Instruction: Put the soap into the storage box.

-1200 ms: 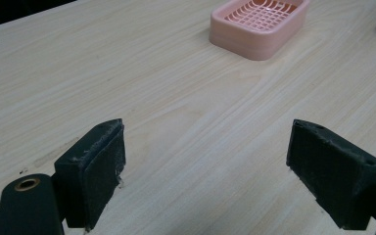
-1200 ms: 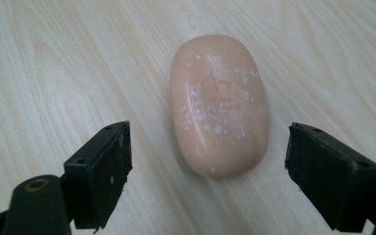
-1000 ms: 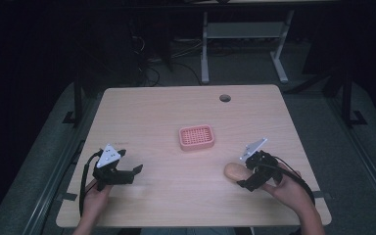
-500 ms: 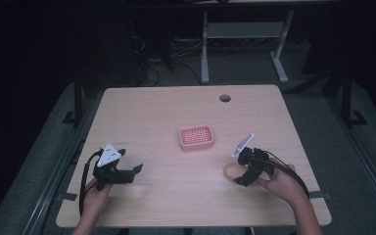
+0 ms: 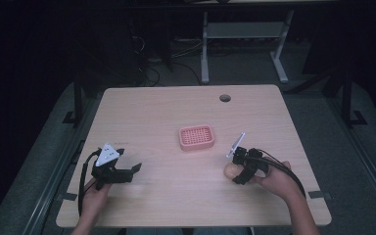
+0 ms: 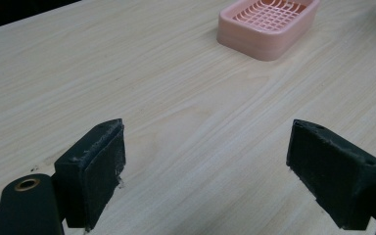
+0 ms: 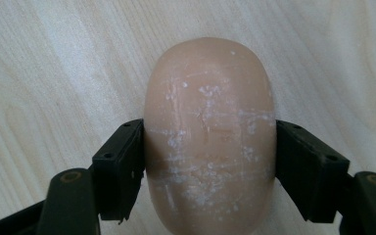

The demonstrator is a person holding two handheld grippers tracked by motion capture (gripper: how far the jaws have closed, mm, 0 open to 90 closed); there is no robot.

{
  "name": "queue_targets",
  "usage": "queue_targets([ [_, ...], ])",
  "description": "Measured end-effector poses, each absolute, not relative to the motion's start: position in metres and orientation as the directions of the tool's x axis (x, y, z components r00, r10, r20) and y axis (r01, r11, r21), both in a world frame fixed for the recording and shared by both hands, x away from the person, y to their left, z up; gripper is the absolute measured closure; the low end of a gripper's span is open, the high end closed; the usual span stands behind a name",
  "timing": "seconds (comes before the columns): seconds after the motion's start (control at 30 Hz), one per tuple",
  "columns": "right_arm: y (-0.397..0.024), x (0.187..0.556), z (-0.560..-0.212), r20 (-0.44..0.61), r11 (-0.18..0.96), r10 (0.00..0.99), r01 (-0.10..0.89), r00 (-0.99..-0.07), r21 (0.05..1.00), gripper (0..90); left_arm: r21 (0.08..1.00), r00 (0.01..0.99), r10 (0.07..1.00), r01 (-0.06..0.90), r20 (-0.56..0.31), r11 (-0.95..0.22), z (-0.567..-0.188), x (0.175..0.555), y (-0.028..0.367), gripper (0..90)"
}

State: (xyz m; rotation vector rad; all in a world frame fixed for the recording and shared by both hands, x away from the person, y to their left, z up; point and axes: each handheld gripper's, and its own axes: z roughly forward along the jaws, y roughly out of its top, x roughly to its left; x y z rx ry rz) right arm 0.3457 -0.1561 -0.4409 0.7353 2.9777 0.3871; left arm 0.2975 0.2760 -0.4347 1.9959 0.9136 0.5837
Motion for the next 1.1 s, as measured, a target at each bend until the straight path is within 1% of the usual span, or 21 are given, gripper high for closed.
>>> queue_targets([
  [0.07, -0.156, 0.347, -0.441, 0.023, 0.852, 0.471, 0.462, -0.882, 0.245, 29.5, 0.841, 0.627, 0.776, 0.383, 0.067, -0.382, -0.435, 0.297, 0.275, 14.3],
  [0.37, -0.153, 0.346, -0.441, -0.001, 0.869, 0.446, 0.433, -0.895, 0.239, 31.3, 0.839, 0.622, 0.780, 0.387, 0.067, -0.381, -0.435, 0.297, 0.277, 14.3],
  [0.53, -0.153, 0.347, -0.440, 0.021, 0.868, 0.442, 0.434, -0.897, 0.241, 31.5, 0.840, 0.620, 0.782, 0.388, 0.068, -0.380, -0.435, 0.298, 0.277, 14.3],
  [0.77, -0.144, 0.351, -0.427, 0.005, 0.877, 0.418, 0.405, -0.908, 0.257, 31.5, 0.839, 0.620, 0.782, 0.390, 0.065, -0.379, -0.435, 0.298, 0.277, 14.3],
  [0.9, -0.137, 0.356, -0.420, -0.005, 0.887, 0.402, 0.388, -0.916, 0.251, 31.5, 0.839, 0.619, 0.783, 0.389, 0.067, -0.380, -0.435, 0.298, 0.278, 14.3],
  [1.0, -0.135, 0.360, -0.418, 0.009, 0.886, 0.395, 0.384, -0.919, 0.260, 31.5, 0.838, 0.616, 0.785, 0.395, 0.062, -0.376, -0.434, 0.297, 0.278, 14.3],
  [1.1, -0.131, 0.364, -0.415, 0.000, 0.891, 0.384, 0.371, -0.923, 0.260, 31.5, 0.837, 0.616, 0.785, 0.396, 0.063, -0.378, -0.435, 0.298, 0.278, 14.3],
])
